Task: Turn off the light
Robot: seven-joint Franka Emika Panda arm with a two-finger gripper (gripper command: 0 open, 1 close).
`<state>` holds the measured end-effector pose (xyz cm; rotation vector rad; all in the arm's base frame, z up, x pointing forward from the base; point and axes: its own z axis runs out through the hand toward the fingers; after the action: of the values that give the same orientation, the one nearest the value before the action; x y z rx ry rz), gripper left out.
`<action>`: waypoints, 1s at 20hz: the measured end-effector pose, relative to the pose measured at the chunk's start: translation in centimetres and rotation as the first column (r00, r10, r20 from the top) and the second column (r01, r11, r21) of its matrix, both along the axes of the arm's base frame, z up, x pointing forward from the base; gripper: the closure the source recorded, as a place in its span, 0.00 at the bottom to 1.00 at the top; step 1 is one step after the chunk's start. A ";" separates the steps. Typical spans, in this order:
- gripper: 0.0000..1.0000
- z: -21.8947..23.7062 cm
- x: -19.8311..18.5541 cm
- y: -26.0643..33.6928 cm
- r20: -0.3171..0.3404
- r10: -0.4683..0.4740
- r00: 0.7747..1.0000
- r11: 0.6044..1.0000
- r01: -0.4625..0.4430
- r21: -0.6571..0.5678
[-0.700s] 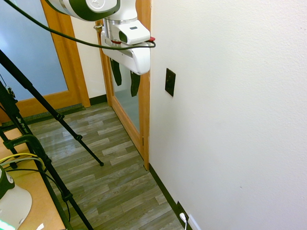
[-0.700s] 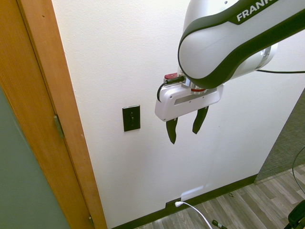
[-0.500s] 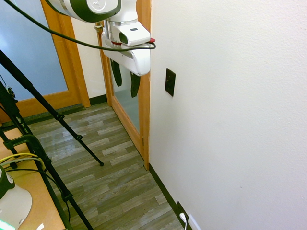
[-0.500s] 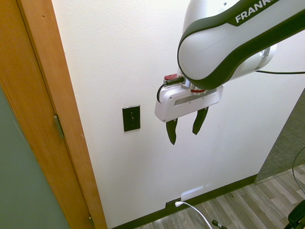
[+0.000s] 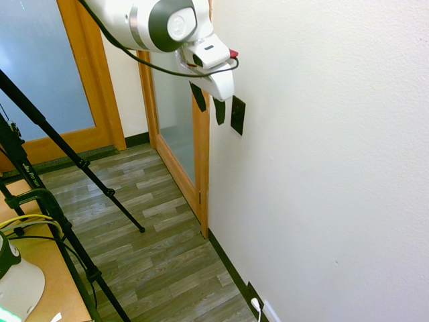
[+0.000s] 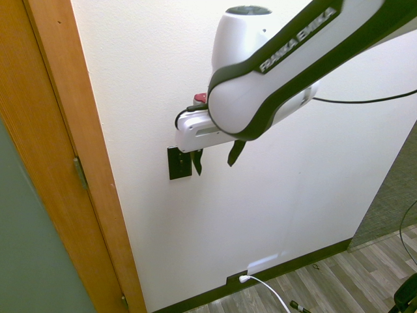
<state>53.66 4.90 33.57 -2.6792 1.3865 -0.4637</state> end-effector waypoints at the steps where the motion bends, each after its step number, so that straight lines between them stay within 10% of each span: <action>1: 0.00 -0.7 0.9 0.3 0.020 -0.001 1.000 1.000 0.001 0.000; 5: 0.00 -2.0 2.3 1.7 0.105 -0.005 0.994 1.000 0.005 0.001; 6: 1.00 -2.0 2.4 1.8 0.115 -0.004 0.993 1.000 0.005 -0.005; 20: 1.00 -2.5 5.8 2.6 0.181 -0.022 0.983 0.999 0.029 -0.040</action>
<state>59.51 7.53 31.02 -2.5778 1.3752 -0.7268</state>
